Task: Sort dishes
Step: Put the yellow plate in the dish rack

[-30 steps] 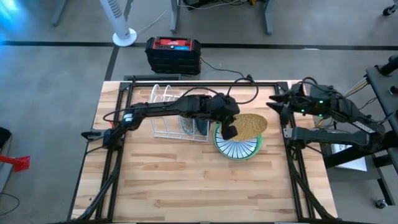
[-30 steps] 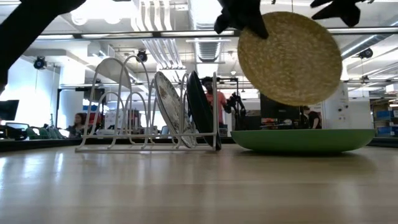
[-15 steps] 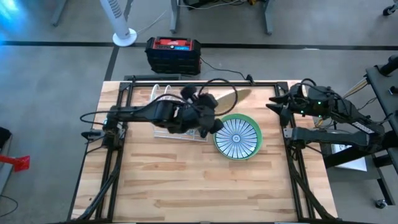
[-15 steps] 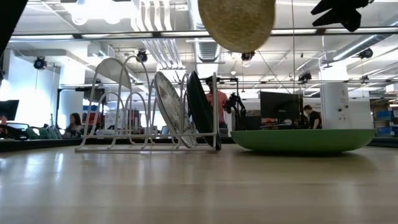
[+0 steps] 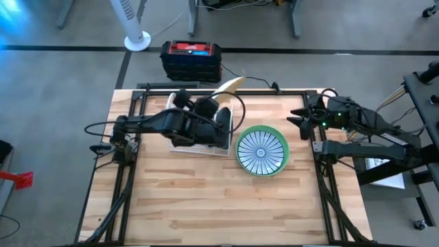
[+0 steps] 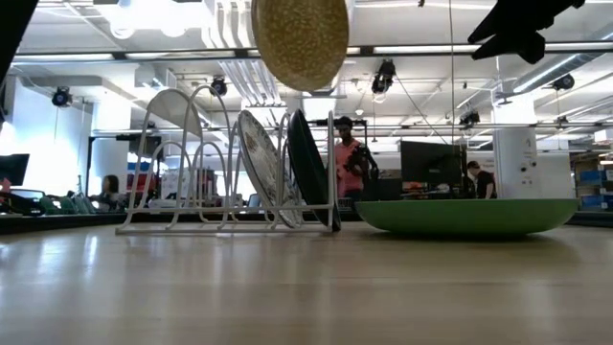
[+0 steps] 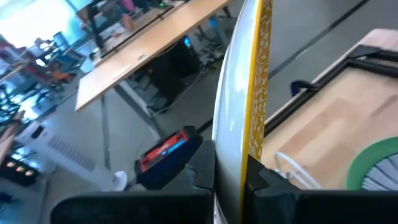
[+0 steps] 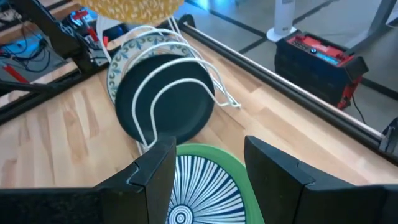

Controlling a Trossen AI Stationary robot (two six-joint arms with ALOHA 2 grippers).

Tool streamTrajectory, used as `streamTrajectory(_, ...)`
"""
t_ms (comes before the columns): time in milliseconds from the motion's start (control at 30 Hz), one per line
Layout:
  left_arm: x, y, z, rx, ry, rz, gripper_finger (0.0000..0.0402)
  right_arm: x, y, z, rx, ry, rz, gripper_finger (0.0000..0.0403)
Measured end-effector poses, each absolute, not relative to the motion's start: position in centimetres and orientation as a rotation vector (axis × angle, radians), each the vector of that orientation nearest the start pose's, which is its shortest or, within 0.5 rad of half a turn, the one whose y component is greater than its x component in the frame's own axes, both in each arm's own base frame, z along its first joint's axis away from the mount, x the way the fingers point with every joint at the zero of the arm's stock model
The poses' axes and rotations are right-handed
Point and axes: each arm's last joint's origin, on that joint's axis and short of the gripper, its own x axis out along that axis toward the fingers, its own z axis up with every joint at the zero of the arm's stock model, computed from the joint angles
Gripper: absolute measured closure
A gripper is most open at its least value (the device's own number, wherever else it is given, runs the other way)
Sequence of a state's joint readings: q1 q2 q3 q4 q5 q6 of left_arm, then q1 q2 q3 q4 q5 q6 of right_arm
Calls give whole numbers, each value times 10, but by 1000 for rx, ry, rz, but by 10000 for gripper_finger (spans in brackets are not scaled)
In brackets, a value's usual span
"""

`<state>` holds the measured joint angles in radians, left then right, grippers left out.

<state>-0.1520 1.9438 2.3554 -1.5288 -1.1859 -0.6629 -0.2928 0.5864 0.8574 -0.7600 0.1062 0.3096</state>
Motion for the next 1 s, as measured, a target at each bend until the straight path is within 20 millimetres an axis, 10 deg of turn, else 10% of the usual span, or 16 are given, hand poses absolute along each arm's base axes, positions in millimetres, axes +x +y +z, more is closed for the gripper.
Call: streamTrajectory(1000,283,-3,451,68,560,1173,399,111,-37,307,361,471,-473,222)
